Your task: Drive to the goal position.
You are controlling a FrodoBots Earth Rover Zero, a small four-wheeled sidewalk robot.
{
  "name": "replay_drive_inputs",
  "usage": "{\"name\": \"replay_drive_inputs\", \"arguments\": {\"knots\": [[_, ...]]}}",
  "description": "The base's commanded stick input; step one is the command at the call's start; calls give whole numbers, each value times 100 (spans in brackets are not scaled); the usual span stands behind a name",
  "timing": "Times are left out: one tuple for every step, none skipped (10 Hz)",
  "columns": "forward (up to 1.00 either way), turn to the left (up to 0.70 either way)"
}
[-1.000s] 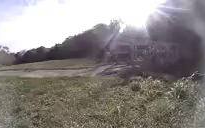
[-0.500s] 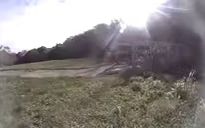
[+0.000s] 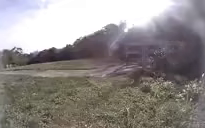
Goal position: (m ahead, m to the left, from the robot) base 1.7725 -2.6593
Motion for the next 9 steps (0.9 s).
{"name": "replay_drive_inputs", "arguments": {"knots": [[0,45],[0,45],[0,38],[0,10],[0,0],[0,0],[0,0],[0,0],[0,0]]}}
